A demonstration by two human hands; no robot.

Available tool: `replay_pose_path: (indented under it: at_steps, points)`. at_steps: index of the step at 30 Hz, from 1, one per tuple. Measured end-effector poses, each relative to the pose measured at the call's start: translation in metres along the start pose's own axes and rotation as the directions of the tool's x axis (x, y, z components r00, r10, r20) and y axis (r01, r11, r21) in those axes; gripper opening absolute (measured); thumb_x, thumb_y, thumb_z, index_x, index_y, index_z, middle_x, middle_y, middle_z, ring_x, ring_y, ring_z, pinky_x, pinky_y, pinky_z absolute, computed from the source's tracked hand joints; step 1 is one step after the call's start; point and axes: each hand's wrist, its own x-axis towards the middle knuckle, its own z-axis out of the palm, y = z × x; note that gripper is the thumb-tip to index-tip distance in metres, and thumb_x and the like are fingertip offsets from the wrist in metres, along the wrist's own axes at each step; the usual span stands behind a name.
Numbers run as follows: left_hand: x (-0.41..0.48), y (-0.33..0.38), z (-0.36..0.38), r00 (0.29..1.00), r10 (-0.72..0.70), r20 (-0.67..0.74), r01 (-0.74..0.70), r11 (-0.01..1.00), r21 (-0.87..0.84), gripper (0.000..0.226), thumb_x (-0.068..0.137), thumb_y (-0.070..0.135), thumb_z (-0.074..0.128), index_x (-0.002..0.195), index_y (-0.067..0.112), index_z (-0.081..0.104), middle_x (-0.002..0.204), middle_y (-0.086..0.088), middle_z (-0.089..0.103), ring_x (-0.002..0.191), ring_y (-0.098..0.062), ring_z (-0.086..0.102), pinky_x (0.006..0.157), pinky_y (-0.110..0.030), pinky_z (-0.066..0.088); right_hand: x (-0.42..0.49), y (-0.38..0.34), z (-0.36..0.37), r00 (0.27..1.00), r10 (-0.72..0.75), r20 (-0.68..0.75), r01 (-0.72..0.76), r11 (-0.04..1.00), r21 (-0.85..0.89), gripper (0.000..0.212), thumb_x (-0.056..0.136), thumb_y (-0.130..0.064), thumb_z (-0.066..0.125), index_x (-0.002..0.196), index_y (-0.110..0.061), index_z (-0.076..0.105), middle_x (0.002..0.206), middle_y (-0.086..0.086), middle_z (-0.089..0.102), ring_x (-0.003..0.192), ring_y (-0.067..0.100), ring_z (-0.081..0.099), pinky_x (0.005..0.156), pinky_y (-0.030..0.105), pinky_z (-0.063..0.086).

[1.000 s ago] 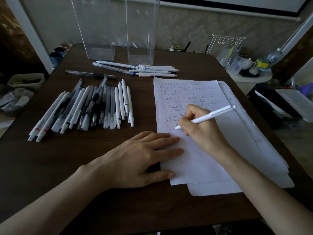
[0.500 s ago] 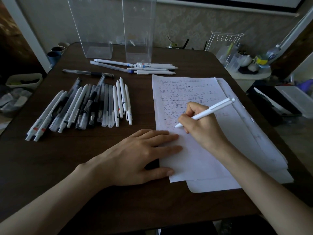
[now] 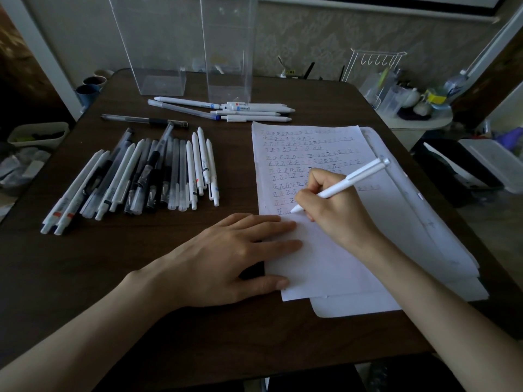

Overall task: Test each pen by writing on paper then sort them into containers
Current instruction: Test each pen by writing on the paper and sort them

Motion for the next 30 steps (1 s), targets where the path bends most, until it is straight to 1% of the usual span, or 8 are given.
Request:
replay_pose_path:
  at_steps: [3, 8, 11, 13, 16, 18, 24, 30]
  points:
    - [-0.001, 0.0, -0.001, 1.0, -0.002, -0.016, 0.002, 1.0, -0.024, 0.054, 0.094, 0.057, 0.036, 0.139, 0.028, 0.044, 0.148, 0.006, 0.036, 0.136, -0.009, 0.03, 0.11, -0.033, 0.03, 0.001, 0.002, -0.001, 1.0, -0.001, -0.023, 0.002, 1.0, 0.029, 0.029, 0.082, -0.008, 0.058, 0.064, -0.003, 0.036, 0.051, 0.012, 0.041, 0.044, 0.005, 0.042, 0.046, 0.023, 0.031]
    - [-0.002, -0.001, -0.008, 0.989, -0.053, -0.136, 0.043, 0.996, -0.077, 0.045, 0.094, 0.049, 0.039, 0.123, 0.022, 0.059, 0.128, 0.008, 0.056, 0.118, -0.005, 0.049, 0.096, -0.031, 0.045, 0.0, -0.003, -0.003, 0.999, -0.035, 0.002, 0.034, 0.991, 0.128, 0.028, 0.086, -0.03, 0.063, 0.078, -0.007, 0.051, 0.055, 0.012, 0.063, 0.048, 0.017, 0.055, 0.05, 0.027, 0.046]
    - [-0.003, -0.001, -0.01, 0.965, -0.157, -0.21, 0.118, 0.975, -0.189, 0.049, 0.087, 0.058, 0.044, 0.124, 0.026, 0.051, 0.12, 0.012, 0.058, 0.112, 0.002, 0.05, 0.093, -0.026, 0.046, -0.001, 0.001, -0.003, 0.995, -0.082, 0.051, 0.079, 0.995, 0.057, 0.008, 0.086, -0.017, 0.067, 0.089, -0.017, 0.06, 0.074, 0.005, 0.069, 0.068, 0.01, 0.064, 0.063, 0.027, 0.05]
    - [-0.004, 0.001, -0.011, 0.956, -0.214, -0.201, 0.149, 0.944, -0.294, 0.059, 0.08, 0.065, 0.049, 0.129, 0.035, 0.038, 0.121, 0.015, 0.056, 0.114, 0.004, 0.047, 0.095, -0.021, 0.041, -0.001, 0.001, -0.004, 0.99, -0.112, 0.085, 0.11, 0.994, 0.021, 0.02, 0.089, -0.006, 0.06, 0.103, -0.019, 0.062, 0.089, 0.003, 0.07, 0.079, 0.006, 0.062, 0.065, 0.021, 0.046]
    - [-0.003, 0.001, -0.01, 0.968, -0.159, -0.192, 0.098, 0.951, -0.294, 0.068, 0.079, 0.062, 0.053, 0.138, 0.037, 0.031, 0.121, 0.011, 0.057, 0.114, 0.002, 0.047, 0.095, -0.018, 0.039, -0.002, -0.003, -0.003, 0.988, -0.1, 0.119, 0.098, 0.995, 0.023, 0.032, 0.09, -0.002, 0.054, 0.113, -0.023, 0.062, 0.098, -0.002, 0.067, 0.085, 0.017, 0.06, 0.072, 0.034, 0.049]
    - [-0.001, -0.001, -0.009, 0.97, -0.112, -0.217, 0.054, 0.965, -0.257, 0.063, 0.081, 0.056, 0.053, 0.136, 0.027, 0.042, 0.115, 0.004, 0.061, 0.107, -0.004, 0.052, 0.09, -0.021, 0.042, -0.003, -0.005, -0.003, 0.983, -0.112, 0.149, 0.106, 0.993, 0.045, 0.028, 0.091, -0.008, 0.057, 0.116, -0.021, 0.062, 0.101, 0.0, 0.066, 0.09, 0.015, 0.06, 0.077, 0.036, 0.049]
    - [-0.002, -0.005, -0.007, 0.978, -0.073, -0.196, 0.008, 0.95, -0.312, 0.056, 0.074, 0.051, 0.063, 0.121, 0.022, 0.06, 0.109, 0.008, 0.06, 0.106, -0.002, 0.049, 0.088, -0.019, 0.042, -0.005, -0.005, -0.001, 0.955, -0.221, 0.2, 0.228, 0.974, -0.01, 0.035, 0.084, -0.025, 0.068, 0.117, -0.027, 0.058, 0.112, -0.001, 0.063, 0.099, 0.007, 0.055, 0.082, 0.026, 0.046]
    - [-0.005, 0.001, -0.008, 0.953, -0.03, -0.301, -0.043, 0.972, -0.232, 0.045, 0.081, 0.043, 0.063, 0.113, 0.012, 0.066, 0.094, 0.001, 0.063, 0.091, -0.008, 0.054, 0.077, -0.022, 0.048, -0.006, -0.005, 0.0, 0.933, -0.252, 0.258, 0.274, 0.96, -0.052, 0.043, 0.084, -0.033, 0.064, 0.124, -0.034, 0.051, 0.118, -0.002, 0.061, 0.103, 0.001, 0.052, 0.084, 0.013, 0.041]
